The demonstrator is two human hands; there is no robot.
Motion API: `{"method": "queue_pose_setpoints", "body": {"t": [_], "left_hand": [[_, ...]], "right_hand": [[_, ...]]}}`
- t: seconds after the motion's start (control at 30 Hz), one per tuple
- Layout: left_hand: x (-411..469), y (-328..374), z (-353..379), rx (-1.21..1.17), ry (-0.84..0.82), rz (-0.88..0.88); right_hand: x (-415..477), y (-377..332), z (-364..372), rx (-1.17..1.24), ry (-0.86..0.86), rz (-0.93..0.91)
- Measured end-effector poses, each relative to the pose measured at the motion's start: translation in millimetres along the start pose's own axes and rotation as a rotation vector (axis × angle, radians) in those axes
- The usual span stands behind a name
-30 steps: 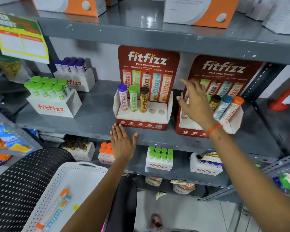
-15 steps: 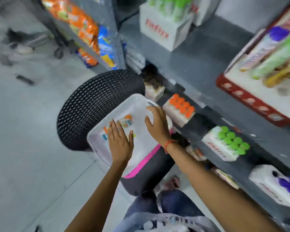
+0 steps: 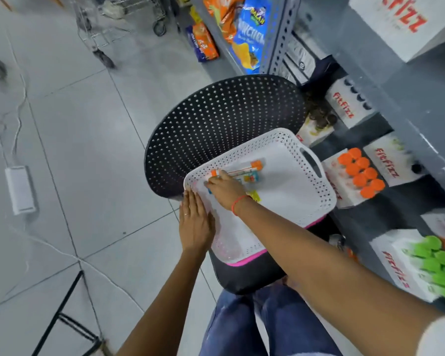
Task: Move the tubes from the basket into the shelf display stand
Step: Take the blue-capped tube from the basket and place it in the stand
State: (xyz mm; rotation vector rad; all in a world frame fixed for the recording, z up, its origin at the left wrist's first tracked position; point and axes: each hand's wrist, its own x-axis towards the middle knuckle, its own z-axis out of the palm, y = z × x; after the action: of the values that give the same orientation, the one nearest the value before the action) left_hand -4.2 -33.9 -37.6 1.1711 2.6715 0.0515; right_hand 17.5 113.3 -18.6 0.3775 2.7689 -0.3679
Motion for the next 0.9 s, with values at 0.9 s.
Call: {"method": "queue_pose_setpoints", "body": {"t": [0.9], "left_hand": [[32.5,242.5,-120.5,-0.25,0.263,0.538]], "right_hand": [[-333.9,103.9,-150.2,0.562,0.698,0.713]]}}
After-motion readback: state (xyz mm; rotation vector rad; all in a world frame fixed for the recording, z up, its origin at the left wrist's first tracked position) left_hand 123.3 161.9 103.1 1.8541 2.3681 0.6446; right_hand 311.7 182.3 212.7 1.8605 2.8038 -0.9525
